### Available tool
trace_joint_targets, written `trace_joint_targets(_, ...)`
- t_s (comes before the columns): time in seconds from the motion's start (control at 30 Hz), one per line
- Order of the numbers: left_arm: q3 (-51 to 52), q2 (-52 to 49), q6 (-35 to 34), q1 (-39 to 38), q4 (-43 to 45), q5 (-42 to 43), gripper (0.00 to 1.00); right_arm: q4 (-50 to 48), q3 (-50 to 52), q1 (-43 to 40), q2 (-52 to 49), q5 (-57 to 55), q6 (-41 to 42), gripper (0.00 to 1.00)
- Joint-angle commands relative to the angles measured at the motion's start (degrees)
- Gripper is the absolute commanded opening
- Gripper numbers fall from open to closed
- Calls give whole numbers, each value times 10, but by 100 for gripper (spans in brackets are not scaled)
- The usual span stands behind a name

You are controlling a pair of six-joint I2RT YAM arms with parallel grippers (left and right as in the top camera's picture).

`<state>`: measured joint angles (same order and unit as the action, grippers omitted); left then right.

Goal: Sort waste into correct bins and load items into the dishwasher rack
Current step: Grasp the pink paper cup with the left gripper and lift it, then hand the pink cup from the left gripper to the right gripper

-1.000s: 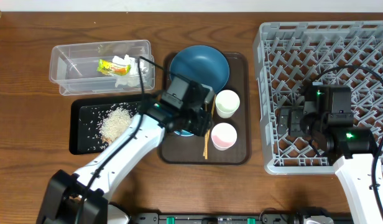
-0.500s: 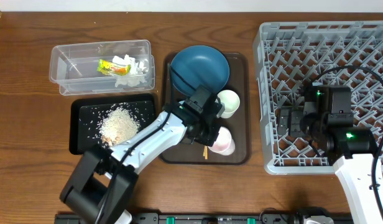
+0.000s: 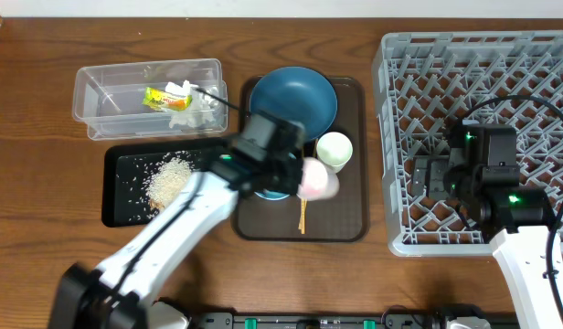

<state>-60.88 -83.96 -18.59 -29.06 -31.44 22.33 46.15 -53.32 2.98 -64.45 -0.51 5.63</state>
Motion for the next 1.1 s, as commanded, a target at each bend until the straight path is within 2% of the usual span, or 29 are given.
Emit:
trace_joint_targets(0.0,-12,21,-62,57,7,45,6,-14,-11,3,0,15,30,99)
trace_joint_targets(0.07,-12,14,-92,103,37,151,6,-34,-11,4,-1,112,-1,99)
trace_joint_targets(0.27,-12,-47,-156,163,160,398,6,-61,-11,5,-25,434,-161,99)
trace_joint_targets(0.37,-12,-90,-189,165,240,513,6,-61,-11,5,-49,525,-210,99)
trace_joint_targets(0.43,-12,-113,-201,161,266,554,7,-61,-11,5,-64,569,-238,99)
trace_joint_targets(0.6,-12,-151,-201,148,277,598,6,-70,-11,5,-106,631,-290,99)
trace_joint_targets(0.9,-12,-154,-201,123,298,613,6,-170,-11,5,-175,684,-290,99)
trace_joint_targets(1.07,-12,-154,-201,112,298,610,6,-230,-11,7,-187,751,-283,99)
